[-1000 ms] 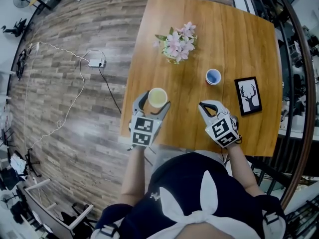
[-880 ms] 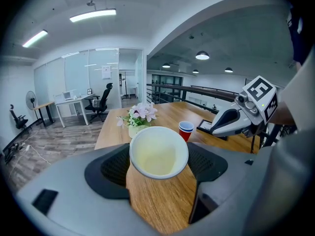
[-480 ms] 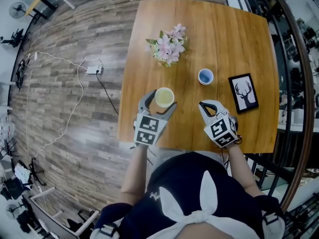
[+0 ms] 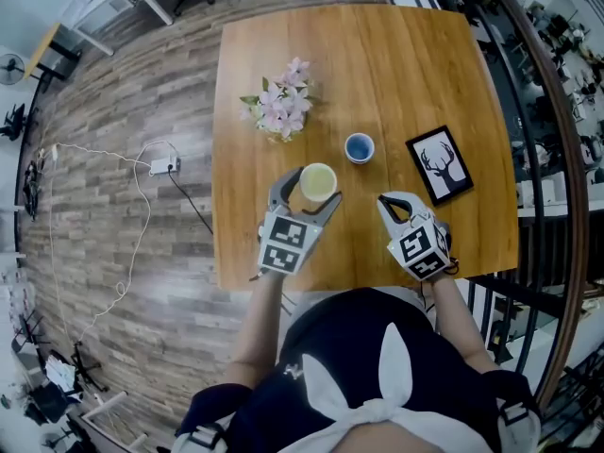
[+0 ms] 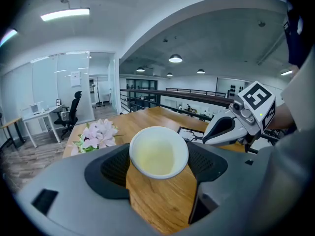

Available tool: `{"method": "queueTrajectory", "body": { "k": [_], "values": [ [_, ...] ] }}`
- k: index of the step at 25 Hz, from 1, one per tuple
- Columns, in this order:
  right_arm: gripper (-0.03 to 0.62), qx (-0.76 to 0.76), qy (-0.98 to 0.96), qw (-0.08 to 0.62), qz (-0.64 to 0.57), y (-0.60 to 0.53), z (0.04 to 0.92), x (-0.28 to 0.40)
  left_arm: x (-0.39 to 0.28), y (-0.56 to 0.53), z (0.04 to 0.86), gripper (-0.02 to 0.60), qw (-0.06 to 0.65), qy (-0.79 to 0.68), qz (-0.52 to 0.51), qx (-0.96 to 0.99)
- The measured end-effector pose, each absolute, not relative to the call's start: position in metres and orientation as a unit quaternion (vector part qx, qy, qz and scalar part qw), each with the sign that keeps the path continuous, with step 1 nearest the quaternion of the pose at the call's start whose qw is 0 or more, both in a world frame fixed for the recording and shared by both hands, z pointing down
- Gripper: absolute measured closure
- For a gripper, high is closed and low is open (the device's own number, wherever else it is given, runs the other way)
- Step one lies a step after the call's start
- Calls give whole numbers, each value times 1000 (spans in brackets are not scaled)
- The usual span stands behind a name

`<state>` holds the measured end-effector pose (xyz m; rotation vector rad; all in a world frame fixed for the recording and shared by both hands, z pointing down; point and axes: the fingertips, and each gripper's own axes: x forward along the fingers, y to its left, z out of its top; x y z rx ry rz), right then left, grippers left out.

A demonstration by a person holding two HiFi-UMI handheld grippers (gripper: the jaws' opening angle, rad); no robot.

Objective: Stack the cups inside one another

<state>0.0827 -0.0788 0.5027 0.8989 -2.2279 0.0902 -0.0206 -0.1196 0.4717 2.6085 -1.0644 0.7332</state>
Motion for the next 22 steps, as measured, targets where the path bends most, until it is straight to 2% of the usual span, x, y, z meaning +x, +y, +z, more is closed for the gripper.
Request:
{"method": "queueTrajectory", "body": {
  "k": [9,22],
  "values": [
    [595,387,-847,360,53,-77,505,116,19,-124,476,204,108,-317,256,907],
    [595,395,-842,361,74,-73,514,120,38,-143,475,204,97,-292,261,915]
  ]
}}
